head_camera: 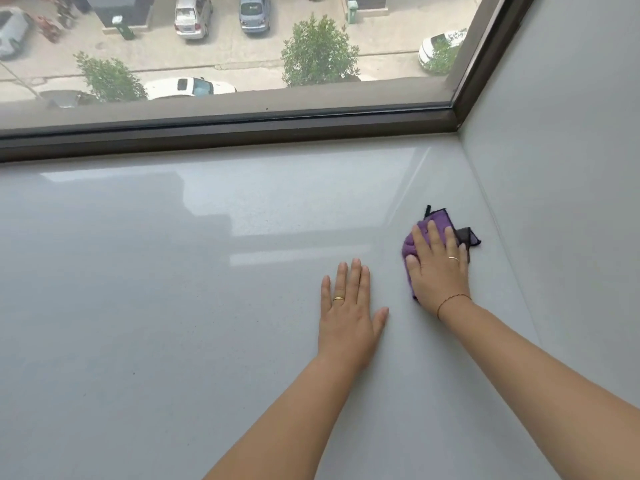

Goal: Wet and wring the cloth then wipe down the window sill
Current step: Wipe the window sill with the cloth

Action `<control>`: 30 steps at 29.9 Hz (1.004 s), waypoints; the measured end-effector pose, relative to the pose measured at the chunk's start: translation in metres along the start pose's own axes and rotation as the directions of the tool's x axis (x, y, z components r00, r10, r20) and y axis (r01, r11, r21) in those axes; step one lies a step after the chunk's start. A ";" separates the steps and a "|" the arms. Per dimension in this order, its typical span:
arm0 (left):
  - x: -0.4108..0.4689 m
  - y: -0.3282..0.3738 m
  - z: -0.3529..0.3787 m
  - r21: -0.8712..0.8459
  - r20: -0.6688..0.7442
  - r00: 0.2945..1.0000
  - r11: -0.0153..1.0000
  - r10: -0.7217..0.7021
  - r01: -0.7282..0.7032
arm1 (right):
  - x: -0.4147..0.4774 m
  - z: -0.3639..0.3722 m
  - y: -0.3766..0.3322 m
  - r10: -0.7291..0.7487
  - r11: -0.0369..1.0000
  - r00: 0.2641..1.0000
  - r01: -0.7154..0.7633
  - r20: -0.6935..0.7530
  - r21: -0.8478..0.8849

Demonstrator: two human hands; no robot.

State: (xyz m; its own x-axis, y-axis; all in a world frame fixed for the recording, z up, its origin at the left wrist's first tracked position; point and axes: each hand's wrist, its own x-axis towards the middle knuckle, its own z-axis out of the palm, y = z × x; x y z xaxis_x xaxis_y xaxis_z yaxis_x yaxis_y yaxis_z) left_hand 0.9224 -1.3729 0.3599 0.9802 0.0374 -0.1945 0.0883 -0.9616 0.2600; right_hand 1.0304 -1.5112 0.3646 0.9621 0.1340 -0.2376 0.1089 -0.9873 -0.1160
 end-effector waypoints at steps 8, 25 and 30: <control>0.024 0.010 -0.008 0.013 -0.050 0.999 1.000 -0.001 0.001 | 0.064 -0.018 0.033 -0.154 0.988 0.988 0.155 0.006 -0.021; 0.053 0.025 -0.005 -0.015 0.008 1.000 1.000 0.019 -0.018 | 0.141 -0.036 0.033 -0.132 0.991 0.991 0.132 -0.027 0.008; 0.060 0.032 -0.006 -0.027 0.002 1.000 0.999 -0.023 0.023 | 0.144 -0.031 -0.006 0.005 0.999 0.999 -0.003 -0.038 0.047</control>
State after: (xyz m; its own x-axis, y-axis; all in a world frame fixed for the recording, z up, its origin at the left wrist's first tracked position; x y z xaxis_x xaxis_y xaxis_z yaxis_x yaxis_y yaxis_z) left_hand 0.9855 -1.4001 0.3627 0.9776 0.0589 -0.2020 0.1155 -0.9528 0.2809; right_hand 1.1760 -1.4885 0.3613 0.9715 0.1255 -0.2013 0.0936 -0.9826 -0.1607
